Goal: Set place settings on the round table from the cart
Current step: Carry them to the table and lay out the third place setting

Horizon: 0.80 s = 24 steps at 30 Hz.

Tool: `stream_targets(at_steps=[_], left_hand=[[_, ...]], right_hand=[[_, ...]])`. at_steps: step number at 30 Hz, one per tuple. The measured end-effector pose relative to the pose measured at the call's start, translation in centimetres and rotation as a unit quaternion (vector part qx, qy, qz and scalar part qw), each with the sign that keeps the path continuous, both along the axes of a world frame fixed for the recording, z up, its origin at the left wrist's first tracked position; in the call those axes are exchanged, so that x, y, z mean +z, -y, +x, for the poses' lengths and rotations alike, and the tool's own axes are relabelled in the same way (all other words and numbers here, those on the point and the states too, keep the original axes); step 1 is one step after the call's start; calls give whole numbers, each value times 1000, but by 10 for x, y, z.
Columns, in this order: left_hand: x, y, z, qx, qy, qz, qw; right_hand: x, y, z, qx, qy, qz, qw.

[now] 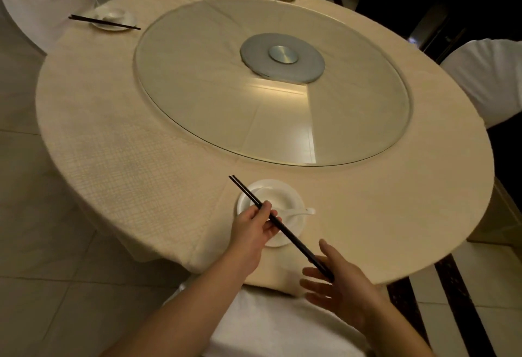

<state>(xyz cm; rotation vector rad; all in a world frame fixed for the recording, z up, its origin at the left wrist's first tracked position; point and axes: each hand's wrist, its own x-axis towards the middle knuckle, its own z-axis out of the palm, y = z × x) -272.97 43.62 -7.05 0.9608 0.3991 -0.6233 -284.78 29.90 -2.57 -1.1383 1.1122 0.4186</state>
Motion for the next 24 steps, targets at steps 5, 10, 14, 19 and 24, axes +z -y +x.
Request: stream_targets(at_steps=[5, 10, 14, 19, 24], left_hand=[[-1, 9, -9, -39, 32, 40, 998], [-2, 6, -6, -38, 53, 55, 996], [1, 7, -11, -78, 62, 39, 994], [-1, 4, -13, -98, 32, 76, 992], [-7, -5, -13, -92, 18, 98, 991]], right_hand=[[0, -20, -8, 28, 47, -20, 998], [3, -14, -11, 173, 159, -119, 965], [-7, -12, -14, 141, 173, -96, 970], [-21, 15, -1, -93, 175, -45, 979], [-42, 31, 9, -105, 87, -52, 989]])
